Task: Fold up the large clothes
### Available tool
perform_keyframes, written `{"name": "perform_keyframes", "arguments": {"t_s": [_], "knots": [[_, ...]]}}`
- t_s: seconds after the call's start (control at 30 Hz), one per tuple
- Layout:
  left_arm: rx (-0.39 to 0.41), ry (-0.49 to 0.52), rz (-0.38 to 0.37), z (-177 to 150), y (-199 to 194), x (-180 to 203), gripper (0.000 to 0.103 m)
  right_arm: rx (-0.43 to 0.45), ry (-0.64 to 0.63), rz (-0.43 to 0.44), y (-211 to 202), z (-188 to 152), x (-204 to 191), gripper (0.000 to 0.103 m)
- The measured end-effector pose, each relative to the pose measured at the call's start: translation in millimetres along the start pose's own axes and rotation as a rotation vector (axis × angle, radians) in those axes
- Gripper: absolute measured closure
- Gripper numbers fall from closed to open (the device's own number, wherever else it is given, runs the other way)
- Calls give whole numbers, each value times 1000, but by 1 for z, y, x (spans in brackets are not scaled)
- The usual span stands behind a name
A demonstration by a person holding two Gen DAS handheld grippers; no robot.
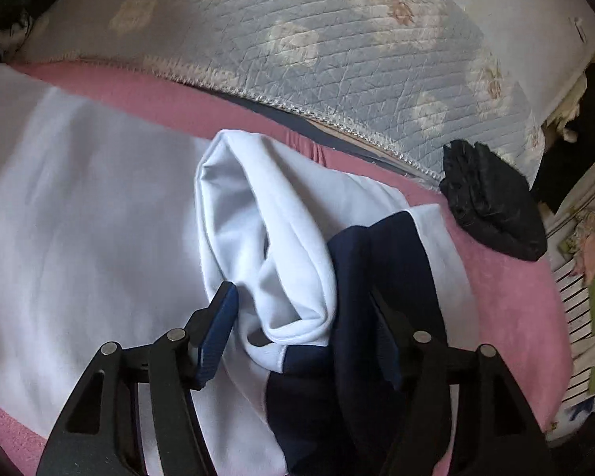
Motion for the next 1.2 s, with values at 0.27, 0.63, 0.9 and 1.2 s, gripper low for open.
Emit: {"name": "perform_keyframes", "arguments": {"t_s": [0.27,0.63,0.9,1.2], "knots": [[-15,71,-267,0,19,32,82,-18,26,-56,-3,1,10,31],[52,119,-100,7,3,18,72,28,-43,-127,-11,-1,-4,30],[276,317,217,-18,-82,17,59,-15,-251,-187,-3,-7,-47,30],[362,32,211,-42,-152,-106,39,-158,-221,199,24,59,-139,51]]}}
Point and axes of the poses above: each gripper's, at about its wrist camera, not at the fingertips, and y roughly the way its jaws point, x to its right, z to its top, the point moved 4 cm from there along y, roughly the way its jaws point, and after that the axes turned 12 degrees about -x, right-handed, at the moved point
